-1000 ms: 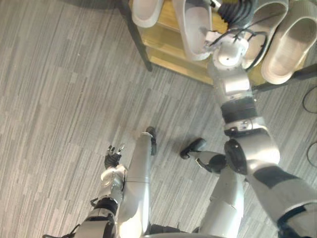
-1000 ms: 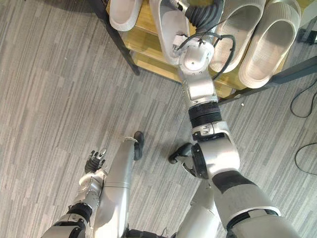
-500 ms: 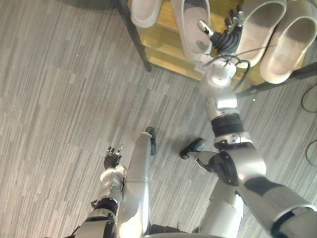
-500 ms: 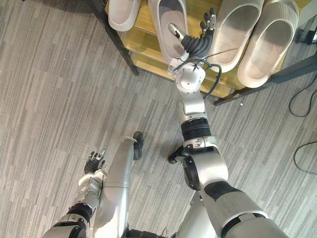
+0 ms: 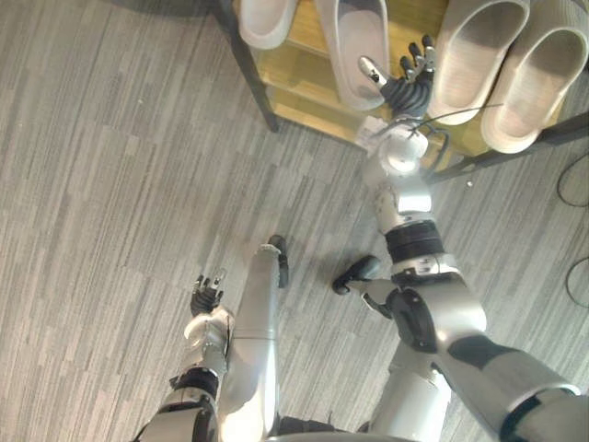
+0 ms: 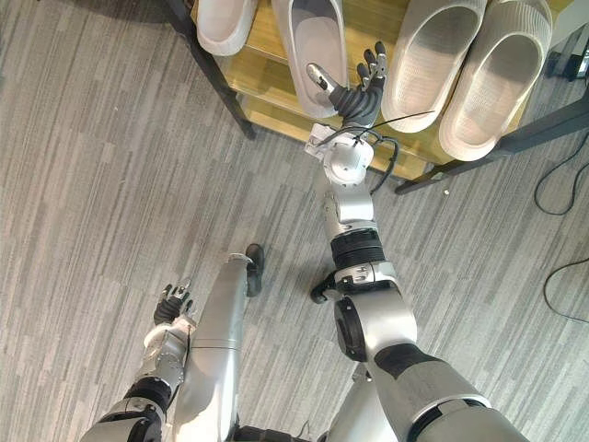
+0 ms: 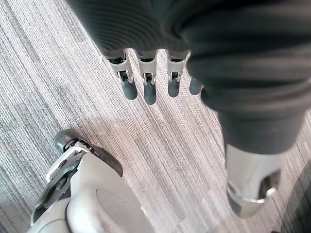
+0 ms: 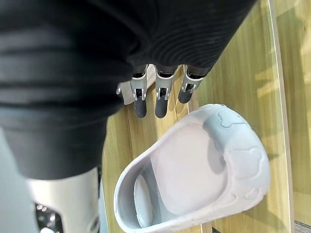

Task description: Organize the slippers on the shoe rack

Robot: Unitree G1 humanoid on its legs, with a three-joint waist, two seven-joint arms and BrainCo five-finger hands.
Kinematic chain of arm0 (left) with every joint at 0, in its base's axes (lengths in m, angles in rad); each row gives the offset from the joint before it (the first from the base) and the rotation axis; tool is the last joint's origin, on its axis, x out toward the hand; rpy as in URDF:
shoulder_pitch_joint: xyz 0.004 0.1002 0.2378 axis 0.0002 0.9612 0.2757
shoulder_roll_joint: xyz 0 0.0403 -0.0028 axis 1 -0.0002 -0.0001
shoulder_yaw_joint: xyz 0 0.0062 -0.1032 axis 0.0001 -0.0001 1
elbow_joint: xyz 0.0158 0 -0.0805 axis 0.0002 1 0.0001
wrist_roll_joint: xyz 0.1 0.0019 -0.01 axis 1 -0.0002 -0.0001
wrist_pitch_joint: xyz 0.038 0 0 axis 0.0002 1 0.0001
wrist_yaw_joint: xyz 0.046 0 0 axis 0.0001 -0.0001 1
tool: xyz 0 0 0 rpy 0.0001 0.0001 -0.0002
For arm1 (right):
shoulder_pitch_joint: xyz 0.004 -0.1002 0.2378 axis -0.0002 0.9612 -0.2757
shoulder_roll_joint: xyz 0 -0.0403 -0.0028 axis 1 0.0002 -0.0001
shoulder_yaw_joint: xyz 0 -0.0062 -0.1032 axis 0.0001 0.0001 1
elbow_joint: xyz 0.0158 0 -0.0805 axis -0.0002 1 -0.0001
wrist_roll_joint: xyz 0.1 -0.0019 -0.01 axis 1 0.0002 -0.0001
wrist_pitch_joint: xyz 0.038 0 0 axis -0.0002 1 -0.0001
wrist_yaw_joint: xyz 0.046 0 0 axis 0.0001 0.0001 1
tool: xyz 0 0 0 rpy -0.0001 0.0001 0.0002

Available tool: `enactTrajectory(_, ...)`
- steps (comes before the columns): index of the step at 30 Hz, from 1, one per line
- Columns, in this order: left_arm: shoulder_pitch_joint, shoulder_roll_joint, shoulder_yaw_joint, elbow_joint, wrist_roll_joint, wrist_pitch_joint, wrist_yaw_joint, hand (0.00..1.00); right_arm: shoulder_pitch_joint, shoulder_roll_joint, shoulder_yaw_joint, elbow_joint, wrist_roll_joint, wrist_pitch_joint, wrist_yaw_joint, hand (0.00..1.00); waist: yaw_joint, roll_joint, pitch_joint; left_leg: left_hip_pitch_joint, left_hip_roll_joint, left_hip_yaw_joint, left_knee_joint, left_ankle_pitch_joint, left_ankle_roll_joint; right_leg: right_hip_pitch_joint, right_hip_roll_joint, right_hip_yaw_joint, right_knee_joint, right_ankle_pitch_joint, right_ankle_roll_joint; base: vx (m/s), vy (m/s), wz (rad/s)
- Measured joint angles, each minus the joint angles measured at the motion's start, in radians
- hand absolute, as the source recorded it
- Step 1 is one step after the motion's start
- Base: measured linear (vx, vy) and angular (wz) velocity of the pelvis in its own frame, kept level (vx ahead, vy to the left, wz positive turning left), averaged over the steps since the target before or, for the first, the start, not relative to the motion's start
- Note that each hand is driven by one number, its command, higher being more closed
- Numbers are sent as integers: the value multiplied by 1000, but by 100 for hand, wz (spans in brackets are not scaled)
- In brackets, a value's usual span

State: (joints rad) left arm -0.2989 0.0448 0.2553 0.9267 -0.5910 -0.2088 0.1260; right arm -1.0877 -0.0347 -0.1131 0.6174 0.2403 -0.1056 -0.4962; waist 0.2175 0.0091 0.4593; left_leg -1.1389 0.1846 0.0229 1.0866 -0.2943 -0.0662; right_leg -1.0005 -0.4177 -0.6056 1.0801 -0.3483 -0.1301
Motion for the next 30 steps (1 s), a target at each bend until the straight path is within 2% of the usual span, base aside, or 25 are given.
enactTrajectory(4, 0, 1, 13, 11, 0, 0, 0, 0, -2, 34, 4, 26, 20, -8, 18, 0, 1, -11, -22, -10, -1, -2, 0, 0, 0, -10, 0, 0, 0, 0, 0, 0, 77, 1)
enactTrajectory(14, -5, -11, 44, 18, 0, 0, 0, 0, -8, 45, 39, 34, 88, -12, 29, 0, 9, -11, -24, -13, -6, -7, 0, -4, -7, -9, -3, -2, 2, -1, -1, -8, 75, 2)
enactTrajectory(20, -7, -24, 76, 18, 0, 0, 1, 0, -61, 32, 40, 103, 133, -25, 43, 0, 15, -8, -25, -20, -13, -15, 0, -4, -7, -9, -11, -11, 11, -9, -1, -5, 65, 6)
enactTrajectory(23, -10, -31, 80, 24, 0, 0, 1, 0, -85, 27, 41, 120, 156, -30, 45, 0, 19, 2, -31, -34, -22, -31, 0, -1, -11, -10, -18, -26, 17, -18, 4, 6, 62, 14)
enactTrajectory(30, -29, -42, 80, 41, 0, -2, -2, 0, -149, -12, 88, 181, 199, -33, 54, 0, 41, 2, -31, -34, -36, -36, 1, 0, -9, -10, -34, -29, 36, -36, -4, 10, 58, 7)
